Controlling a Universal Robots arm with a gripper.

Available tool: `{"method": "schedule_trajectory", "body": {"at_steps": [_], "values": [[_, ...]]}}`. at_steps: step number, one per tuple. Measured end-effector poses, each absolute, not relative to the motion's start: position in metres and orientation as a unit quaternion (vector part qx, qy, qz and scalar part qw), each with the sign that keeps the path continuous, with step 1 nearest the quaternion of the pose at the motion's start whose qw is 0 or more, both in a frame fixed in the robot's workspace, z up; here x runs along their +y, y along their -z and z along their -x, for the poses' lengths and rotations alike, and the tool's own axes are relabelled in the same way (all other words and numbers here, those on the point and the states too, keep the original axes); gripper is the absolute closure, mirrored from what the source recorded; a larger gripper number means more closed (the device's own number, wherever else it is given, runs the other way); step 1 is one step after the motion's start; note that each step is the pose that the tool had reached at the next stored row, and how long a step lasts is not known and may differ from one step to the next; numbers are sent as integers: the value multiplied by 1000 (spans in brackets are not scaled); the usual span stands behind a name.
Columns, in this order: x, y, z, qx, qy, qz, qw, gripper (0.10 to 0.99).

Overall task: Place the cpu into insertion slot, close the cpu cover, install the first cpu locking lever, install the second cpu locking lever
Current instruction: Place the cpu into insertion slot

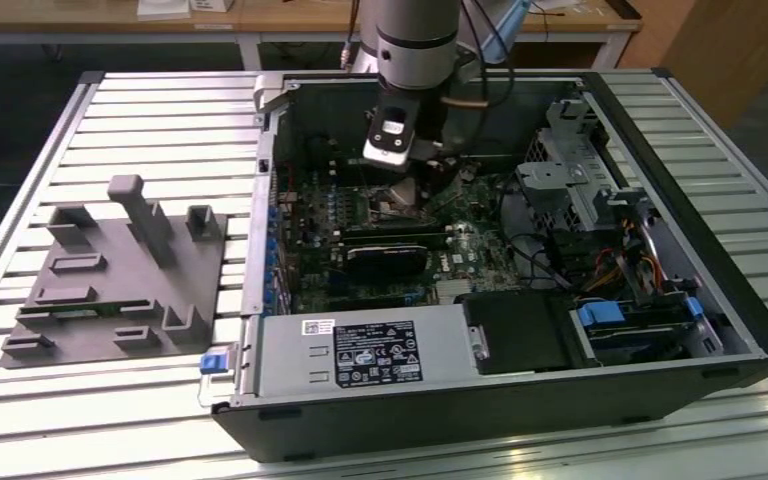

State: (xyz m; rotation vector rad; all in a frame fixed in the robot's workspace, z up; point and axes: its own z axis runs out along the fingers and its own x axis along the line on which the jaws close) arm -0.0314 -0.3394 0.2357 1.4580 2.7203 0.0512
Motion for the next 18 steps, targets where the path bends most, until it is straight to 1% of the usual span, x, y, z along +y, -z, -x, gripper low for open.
{"method": "schedule_trajectory", "body": {"at_steps": [18], "values": [[-339,-234,31,796,-12,-604,30,549]]}}
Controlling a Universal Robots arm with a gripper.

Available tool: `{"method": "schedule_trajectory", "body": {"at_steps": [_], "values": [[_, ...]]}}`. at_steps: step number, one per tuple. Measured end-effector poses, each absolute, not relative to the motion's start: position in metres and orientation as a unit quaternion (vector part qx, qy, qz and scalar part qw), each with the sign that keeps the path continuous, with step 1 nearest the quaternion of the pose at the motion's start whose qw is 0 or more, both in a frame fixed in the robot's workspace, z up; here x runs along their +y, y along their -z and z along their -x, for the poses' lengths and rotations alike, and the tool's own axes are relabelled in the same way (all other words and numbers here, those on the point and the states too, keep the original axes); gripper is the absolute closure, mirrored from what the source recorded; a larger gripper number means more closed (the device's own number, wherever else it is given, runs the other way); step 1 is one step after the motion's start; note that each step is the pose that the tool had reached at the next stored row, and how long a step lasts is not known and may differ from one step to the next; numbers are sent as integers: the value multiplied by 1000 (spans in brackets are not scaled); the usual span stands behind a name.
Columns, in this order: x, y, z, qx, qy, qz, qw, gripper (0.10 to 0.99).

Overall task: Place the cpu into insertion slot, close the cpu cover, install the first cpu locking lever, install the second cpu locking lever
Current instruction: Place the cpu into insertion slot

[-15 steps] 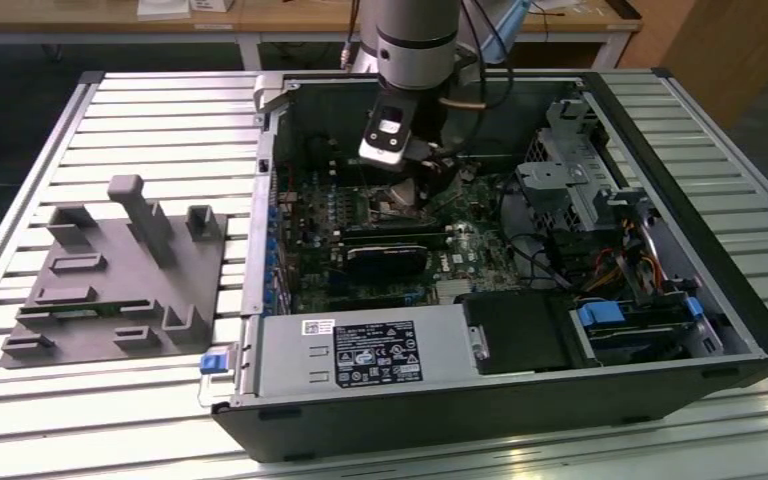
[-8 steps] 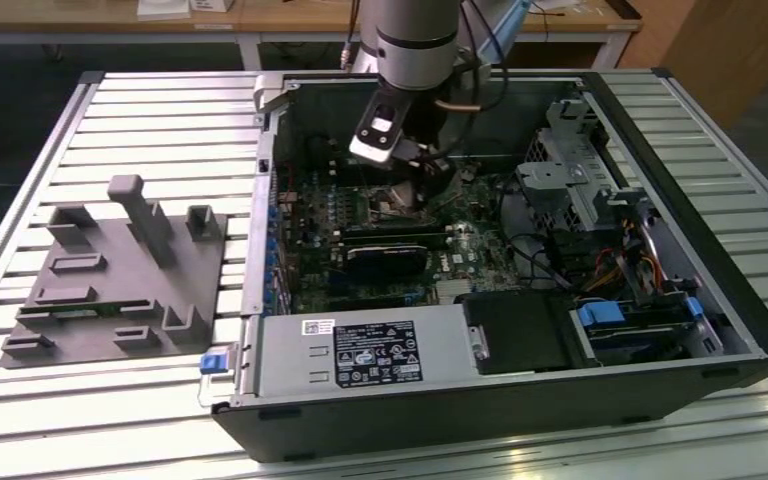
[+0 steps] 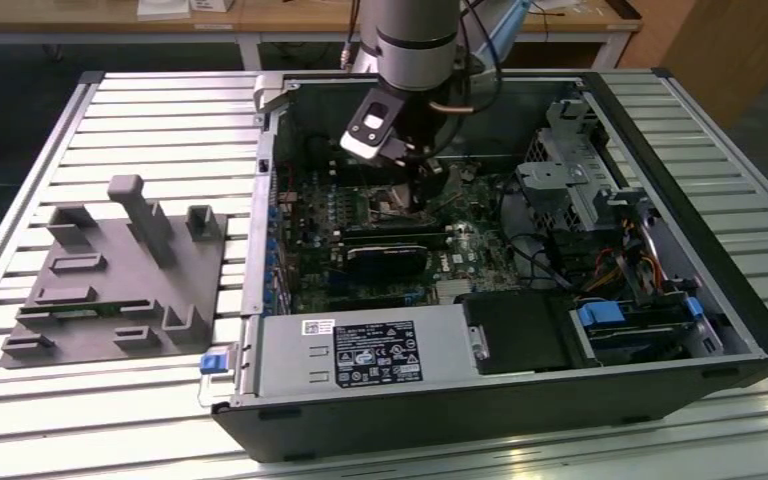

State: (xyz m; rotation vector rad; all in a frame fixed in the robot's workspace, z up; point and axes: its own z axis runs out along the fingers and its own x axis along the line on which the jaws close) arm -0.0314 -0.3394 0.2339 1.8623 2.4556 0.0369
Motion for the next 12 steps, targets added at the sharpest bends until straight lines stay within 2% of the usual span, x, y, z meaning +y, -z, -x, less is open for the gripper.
{"method": "schedule_trajectory", "body": {"at_steps": [12], "values": [[-339,-232,31,732,-9,-680,31,549]]}}
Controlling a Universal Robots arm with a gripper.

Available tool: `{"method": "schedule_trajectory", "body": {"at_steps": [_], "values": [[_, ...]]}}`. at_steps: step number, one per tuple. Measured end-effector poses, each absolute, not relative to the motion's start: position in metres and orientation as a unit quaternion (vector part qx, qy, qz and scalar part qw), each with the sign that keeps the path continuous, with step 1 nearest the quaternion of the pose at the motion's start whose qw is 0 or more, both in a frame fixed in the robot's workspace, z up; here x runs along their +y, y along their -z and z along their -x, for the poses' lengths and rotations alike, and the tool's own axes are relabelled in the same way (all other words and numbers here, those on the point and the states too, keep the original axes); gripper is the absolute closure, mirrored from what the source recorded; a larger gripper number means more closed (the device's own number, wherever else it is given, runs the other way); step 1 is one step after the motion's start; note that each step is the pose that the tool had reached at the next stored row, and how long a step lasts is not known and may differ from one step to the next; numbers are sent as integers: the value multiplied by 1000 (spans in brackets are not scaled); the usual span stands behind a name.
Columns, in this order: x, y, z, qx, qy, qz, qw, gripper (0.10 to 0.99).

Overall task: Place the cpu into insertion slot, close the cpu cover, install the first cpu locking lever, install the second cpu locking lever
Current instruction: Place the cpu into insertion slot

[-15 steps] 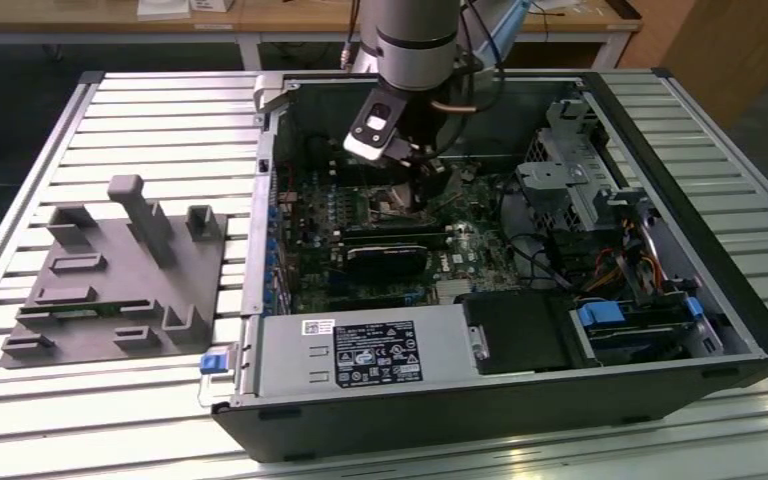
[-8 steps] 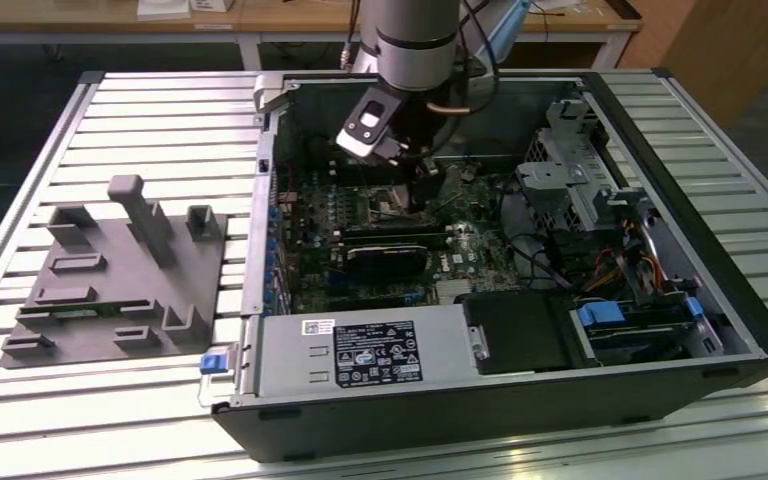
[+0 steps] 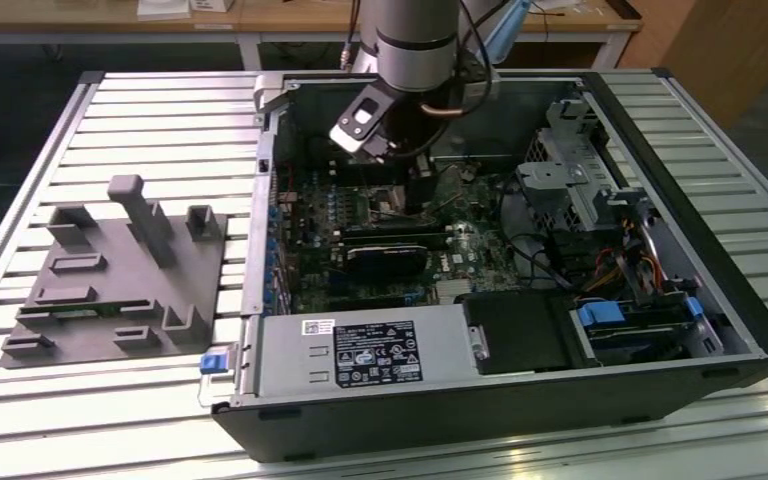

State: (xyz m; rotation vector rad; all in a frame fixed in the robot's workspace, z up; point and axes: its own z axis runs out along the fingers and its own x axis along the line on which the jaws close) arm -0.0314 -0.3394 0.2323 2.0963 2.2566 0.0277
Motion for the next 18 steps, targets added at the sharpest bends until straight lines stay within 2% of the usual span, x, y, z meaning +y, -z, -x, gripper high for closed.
{"method": "schedule_trajectory", "body": {"at_steps": [18], "values": [[-332,-223,38,711,-10,-703,33,549]]}}
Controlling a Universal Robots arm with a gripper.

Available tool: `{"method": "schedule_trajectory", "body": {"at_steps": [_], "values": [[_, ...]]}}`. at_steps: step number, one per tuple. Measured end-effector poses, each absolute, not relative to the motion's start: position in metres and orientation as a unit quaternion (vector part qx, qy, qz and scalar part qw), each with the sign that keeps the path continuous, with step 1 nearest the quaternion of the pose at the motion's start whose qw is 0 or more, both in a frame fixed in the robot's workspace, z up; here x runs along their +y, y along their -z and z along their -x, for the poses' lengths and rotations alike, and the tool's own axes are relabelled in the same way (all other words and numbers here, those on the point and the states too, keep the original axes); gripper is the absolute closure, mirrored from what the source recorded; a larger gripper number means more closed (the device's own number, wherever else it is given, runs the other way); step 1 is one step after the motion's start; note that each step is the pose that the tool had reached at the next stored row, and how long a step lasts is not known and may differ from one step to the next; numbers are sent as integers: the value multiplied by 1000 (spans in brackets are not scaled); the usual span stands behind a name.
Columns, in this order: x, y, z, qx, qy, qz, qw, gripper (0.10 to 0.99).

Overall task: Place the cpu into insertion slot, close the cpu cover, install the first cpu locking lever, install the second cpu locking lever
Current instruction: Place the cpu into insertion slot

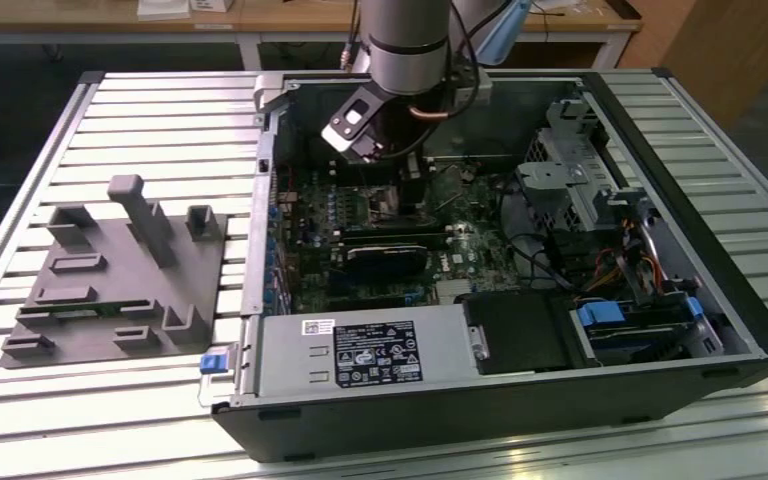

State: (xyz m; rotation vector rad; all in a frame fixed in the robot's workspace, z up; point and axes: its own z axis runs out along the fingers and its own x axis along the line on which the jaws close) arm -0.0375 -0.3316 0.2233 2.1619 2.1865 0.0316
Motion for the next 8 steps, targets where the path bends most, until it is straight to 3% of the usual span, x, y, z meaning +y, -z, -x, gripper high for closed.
{"method": "schedule_trajectory", "body": {"at_steps": [8], "values": [[-330,-217,44,708,-17,-705,41,549]]}}
